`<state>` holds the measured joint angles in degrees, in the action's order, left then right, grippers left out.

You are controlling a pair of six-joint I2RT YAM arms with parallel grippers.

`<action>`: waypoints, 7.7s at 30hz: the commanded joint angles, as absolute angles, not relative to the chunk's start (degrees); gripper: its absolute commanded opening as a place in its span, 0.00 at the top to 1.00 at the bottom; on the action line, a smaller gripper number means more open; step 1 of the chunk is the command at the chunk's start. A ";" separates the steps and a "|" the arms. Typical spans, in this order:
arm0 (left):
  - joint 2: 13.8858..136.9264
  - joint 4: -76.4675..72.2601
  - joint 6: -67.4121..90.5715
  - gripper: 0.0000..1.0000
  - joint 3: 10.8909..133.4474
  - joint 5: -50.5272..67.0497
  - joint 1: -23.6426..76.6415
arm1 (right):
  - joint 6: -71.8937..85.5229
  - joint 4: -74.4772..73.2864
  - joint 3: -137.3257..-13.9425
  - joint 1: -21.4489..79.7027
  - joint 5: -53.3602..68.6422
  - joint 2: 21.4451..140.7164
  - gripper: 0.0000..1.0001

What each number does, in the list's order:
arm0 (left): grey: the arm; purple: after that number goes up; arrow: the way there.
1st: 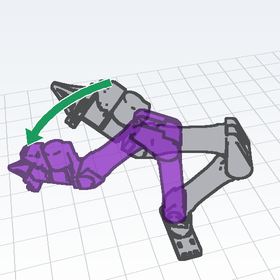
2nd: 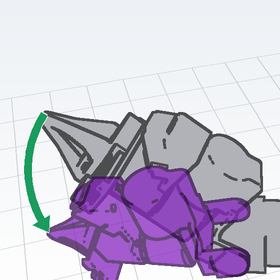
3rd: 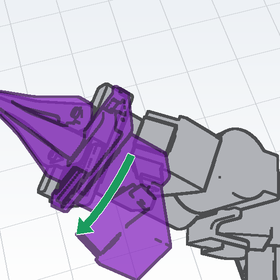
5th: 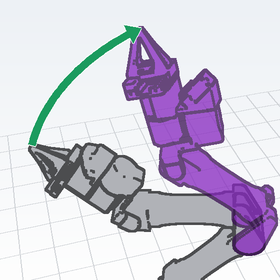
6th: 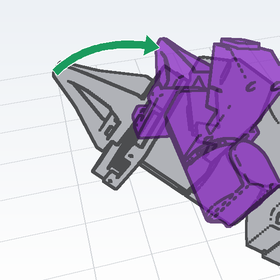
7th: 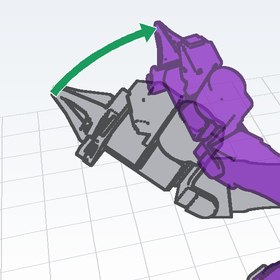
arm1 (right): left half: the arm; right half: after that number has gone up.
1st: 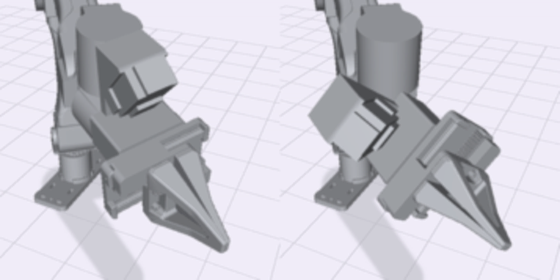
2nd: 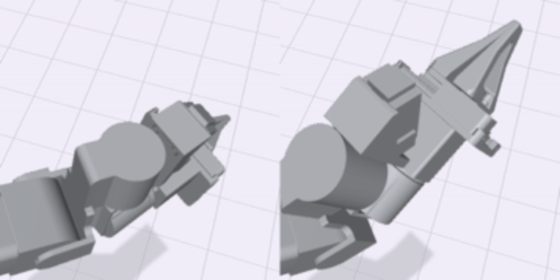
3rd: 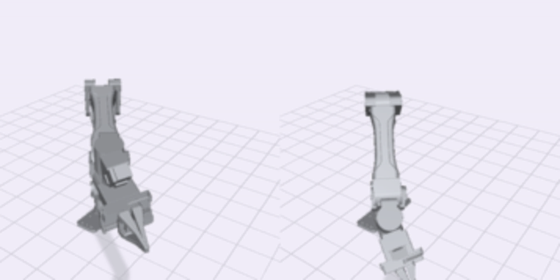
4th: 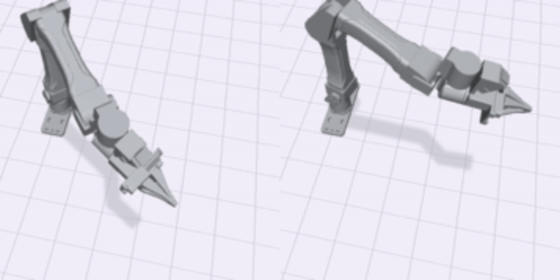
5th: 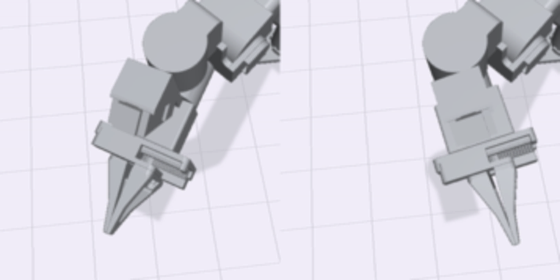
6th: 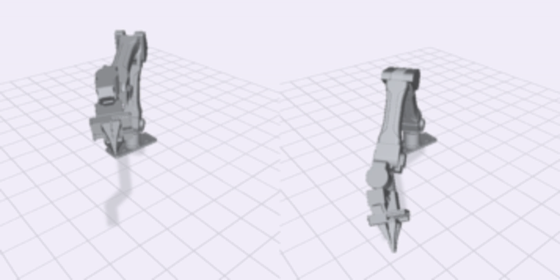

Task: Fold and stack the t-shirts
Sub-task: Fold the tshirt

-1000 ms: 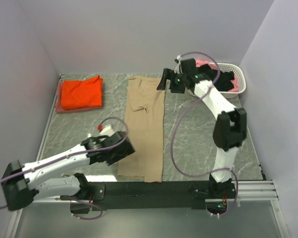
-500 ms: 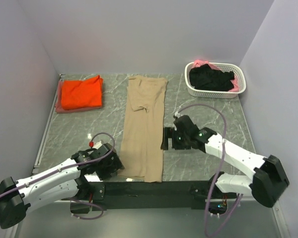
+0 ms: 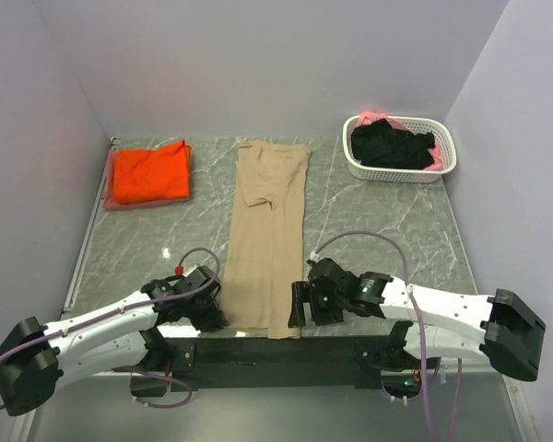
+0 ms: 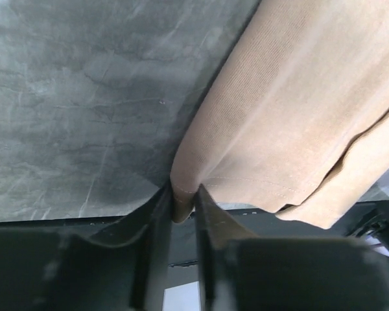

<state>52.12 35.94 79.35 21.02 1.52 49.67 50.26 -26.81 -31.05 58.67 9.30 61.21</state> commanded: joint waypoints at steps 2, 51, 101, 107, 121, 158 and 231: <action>52.12 36.56 79.54 0.78 18.72 1.05 49.57 | 56.85 -19.80 -27.96 60.64 10.19 63.89 0.13; 68.72 22.86 65.93 0.99 43.76 -4.57 37.63 | 35.69 -26.11 -51.33 49.94 -8.70 75.40 1.00; 106.61 20.38 53.35 0.99 75.58 1.32 21.45 | 22.50 -16.79 -80.24 28.30 -0.18 110.74 1.00; 107.31 20.56 52.82 0.96 76.81 1.23 21.01 | 22.59 -16.70 -81.74 27.77 -0.18 112.59 0.99; 97.74 20.57 50.01 0.01 73.92 0.44 20.83 | 25.84 -17.23 -80.78 26.98 4.66 106.89 0.30; 87.62 9.67 52.65 0.46 39.99 6.33 20.92 | 42.80 -2.64 -41.75 29.27 16.00 89.82 0.47; 72.06 21.10 52.92 1.00 58.70 -10.02 25.58 | 31.82 -24.53 -66.00 28.66 3.69 76.90 1.00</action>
